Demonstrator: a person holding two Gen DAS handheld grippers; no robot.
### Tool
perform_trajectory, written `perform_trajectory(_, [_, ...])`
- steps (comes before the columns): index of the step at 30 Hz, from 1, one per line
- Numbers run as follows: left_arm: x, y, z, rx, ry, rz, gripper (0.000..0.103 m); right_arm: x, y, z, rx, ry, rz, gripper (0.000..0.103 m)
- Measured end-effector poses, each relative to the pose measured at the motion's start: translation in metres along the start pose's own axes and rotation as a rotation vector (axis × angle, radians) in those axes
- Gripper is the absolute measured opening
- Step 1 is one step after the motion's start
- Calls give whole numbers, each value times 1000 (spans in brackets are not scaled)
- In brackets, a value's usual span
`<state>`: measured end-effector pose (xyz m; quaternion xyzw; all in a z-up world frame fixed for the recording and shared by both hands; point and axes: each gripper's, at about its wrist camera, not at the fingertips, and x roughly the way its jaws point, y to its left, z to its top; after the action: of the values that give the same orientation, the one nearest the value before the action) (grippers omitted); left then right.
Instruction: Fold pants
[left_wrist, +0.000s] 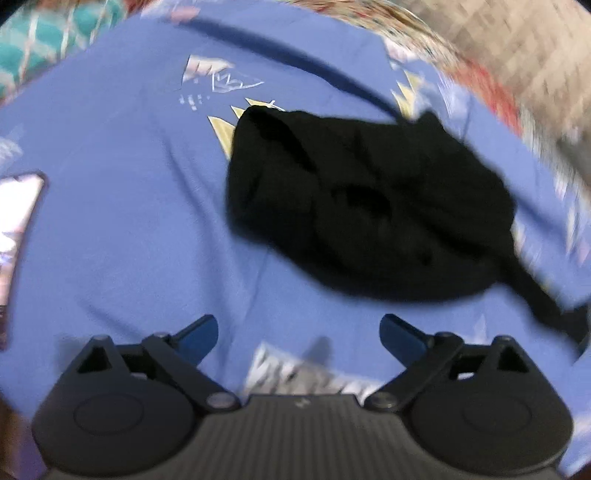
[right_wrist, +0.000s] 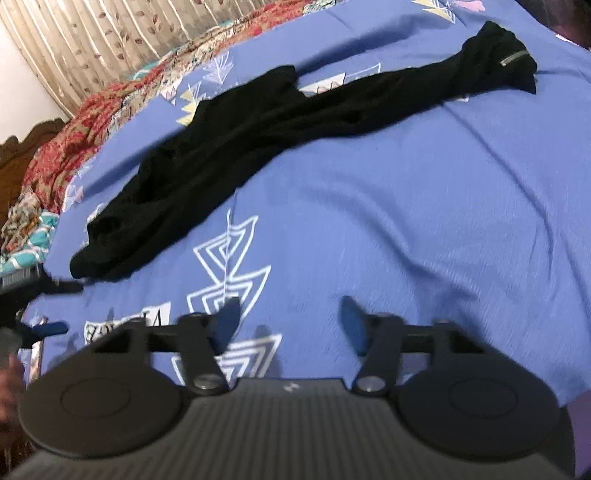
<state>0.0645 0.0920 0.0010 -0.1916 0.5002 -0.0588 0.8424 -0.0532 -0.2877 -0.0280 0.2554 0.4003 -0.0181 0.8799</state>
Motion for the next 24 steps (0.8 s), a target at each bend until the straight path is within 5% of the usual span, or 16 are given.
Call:
perform_trajectory(4, [34,6,34,-145,54,-107,80,-6,-19,12,54,-40,-6,48])
perform_trajectory(8, [69,2,38,-209,130,-102,18,-9,-46,33,109,-96,-35,49])
perform_trajectory(13, [37,-2,35,-117,67,-62,12,-1,-97,81,193,-214,-126,50])
perform_trajectory(15, [4,7,31,-105,33,-65,2,2,-117,100,245,-262,-154,51])
perform_trajectory(19, [-66,50,25,-128,-93,9,2,7,-139,130,303,-334,-198,57])
perform_trajectory(24, [-62,73,11,-200,-24,49,3,36,-135,162,254,-380,-312,62])
